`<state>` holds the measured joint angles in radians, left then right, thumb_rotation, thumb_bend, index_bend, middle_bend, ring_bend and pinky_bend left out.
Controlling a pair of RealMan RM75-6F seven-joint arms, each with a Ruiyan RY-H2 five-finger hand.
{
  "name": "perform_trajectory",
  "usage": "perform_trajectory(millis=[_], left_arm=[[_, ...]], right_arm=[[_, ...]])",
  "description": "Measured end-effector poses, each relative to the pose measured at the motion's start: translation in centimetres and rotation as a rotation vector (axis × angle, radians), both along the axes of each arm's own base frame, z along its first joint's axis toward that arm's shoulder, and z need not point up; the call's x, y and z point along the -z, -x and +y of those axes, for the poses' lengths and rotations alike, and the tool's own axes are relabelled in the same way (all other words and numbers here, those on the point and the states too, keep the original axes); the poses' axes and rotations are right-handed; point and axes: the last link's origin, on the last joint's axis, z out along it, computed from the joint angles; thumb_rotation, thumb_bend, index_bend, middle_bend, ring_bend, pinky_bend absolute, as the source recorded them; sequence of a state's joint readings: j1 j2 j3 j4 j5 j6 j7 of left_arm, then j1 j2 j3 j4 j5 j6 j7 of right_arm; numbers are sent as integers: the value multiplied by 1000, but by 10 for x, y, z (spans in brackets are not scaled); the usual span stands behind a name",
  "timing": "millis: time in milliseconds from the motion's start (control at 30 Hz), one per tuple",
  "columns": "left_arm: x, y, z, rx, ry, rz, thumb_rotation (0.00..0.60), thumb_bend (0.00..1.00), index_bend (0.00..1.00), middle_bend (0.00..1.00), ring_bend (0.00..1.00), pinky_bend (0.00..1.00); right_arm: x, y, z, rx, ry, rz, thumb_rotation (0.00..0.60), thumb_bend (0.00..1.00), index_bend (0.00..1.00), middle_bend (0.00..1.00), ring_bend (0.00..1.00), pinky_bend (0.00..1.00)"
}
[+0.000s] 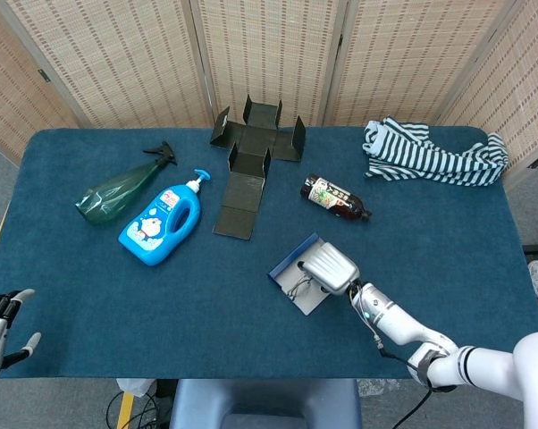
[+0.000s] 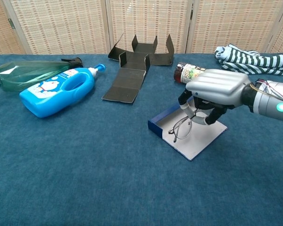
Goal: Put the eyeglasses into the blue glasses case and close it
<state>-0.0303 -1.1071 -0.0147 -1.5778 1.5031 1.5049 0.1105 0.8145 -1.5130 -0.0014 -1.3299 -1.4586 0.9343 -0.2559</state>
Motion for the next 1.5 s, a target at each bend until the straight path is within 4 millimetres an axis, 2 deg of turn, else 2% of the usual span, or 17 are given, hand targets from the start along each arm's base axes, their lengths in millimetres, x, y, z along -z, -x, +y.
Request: perform_trajectory(millis=[167, 300, 567, 833, 1000, 1333, 1500], left_arm=[[1, 0, 0, -2, 0, 0, 600, 303, 227, 257, 232, 300], [0, 2, -1, -10, -1, 1, 600, 303, 227, 257, 231, 300], [2, 4, -2, -14, 4, -5, 600, 304, 227, 256, 232, 300], [3, 4, -1, -14, 8, -2, 600, 303, 227, 257, 232, 300], [4, 4, 0, -11, 12, -2, 600, 303, 227, 257, 231, 300], [2, 4, -2, -15, 5, 2, 600, 303, 227, 257, 232, 299], [1, 7, -4, -28, 1, 2, 600, 304, 228, 257, 232, 300]], right_arm=[[5, 6, -9, 18, 12, 0, 600, 394, 630, 1000, 1000, 903], [11, 9, -15, 25, 25, -11, 600, 354, 553, 1000, 1000, 903], [18, 16, -19, 28, 57, -32, 600, 293, 209, 1000, 1000, 903], [21, 19, -17, 35, 61, -43, 600, 229, 21, 988, 1000, 903], [27, 16, -19, 36, 60, -33, 600, 195, 0, 987, 1000, 903], [47, -14, -35, 31, 82, -47, 600, 195, 0, 992, 1000, 903], [52, -23, -46, 22, 99, -25, 600, 195, 0, 993, 1000, 903]])
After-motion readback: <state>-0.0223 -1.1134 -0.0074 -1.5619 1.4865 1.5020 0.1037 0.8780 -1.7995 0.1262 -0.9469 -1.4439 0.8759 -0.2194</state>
